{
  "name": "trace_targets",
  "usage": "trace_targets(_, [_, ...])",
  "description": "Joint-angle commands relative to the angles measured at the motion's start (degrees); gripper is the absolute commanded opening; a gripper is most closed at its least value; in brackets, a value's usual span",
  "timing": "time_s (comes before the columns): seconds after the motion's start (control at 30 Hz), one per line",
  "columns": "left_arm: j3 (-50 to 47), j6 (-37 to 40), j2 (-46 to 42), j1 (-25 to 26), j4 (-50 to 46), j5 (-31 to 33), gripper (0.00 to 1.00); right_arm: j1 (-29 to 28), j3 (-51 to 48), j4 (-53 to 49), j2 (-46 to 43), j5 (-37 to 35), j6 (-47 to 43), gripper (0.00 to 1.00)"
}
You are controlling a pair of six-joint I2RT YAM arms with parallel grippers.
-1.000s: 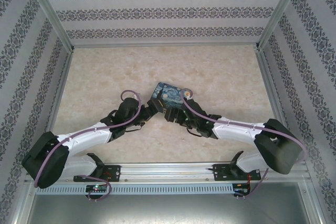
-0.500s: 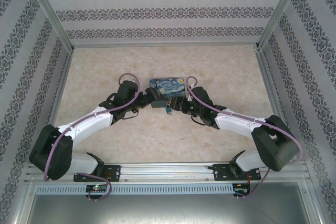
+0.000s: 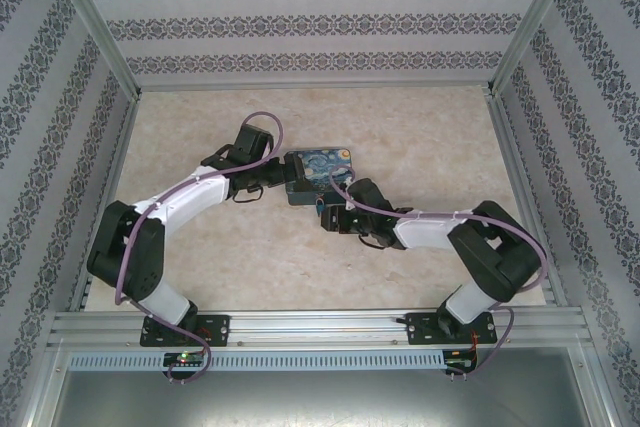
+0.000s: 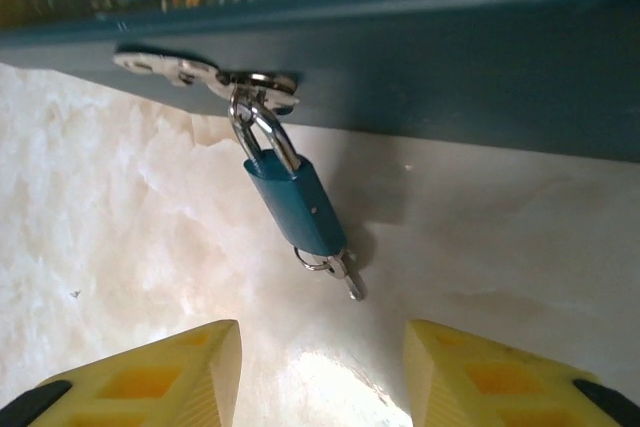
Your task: Unlock the padlock with the key
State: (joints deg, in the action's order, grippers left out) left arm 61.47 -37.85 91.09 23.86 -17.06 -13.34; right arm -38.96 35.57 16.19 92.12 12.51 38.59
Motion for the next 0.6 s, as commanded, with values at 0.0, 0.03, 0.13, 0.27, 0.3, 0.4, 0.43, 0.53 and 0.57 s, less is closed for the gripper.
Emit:
trace_targets(0.0, [1.8, 2.1, 0.9, -1.1, -2.5, -1.2, 0.97, -0.6, 2.1, 3.4, 1.9, -0.7, -0.8, 0.46])
trace_targets(0.03, [1.9, 2.1, 1.1, -1.2, -2.4, -1.6, 0.97, -0.5, 2.2, 3.8, 2.4, -0.9, -0.6, 0.46])
trace_targets(0.13, [2.1, 2.0, 1.8, -1.5, -2.1, -2.4, 0.97, -0.6, 2.5, 4.5, 3.5, -1.5, -0.3, 0.46])
trace_targets(0.27, [2.5, 2.1, 2.8, -1.8, -1.9, -3.2, 0.97, -0.3, 2.8, 4.8, 4.4, -2.6, -0.1, 0.45])
trace_targets(0.3, [2.6, 2.2, 3.0, -1.9, -1.9, -3.4, 0.97, -0.2, 2.8, 5.0, 4.6, -2.8, 0.0, 0.45])
trace_targets(0.4, [2.8, 2.3, 3.5, -2.3, -1.7, -3.8, 0.97, 0.0, 3.1, 5.6, 5.2, -3.1, 0.4, 0.44])
trace_targets(0.43, [2.7, 2.4, 3.6, -2.4, -1.5, -4.0, 0.97, 0.0, 3.3, 5.7, 5.6, -3.0, 0.4, 0.44])
trace_targets(0.53, [2.7, 2.6, 4.0, -2.7, -1.2, -4.2, 0.97, 0.1, 4.3, 5.9, 6.7, -2.7, 0.6, 0.42])
trace_targets(0.57, [2.7, 2.5, 4.0, -2.8, -1.2, -4.3, 0.97, 0.0, 4.6, 6.0, 7.1, -2.4, 0.6, 0.41])
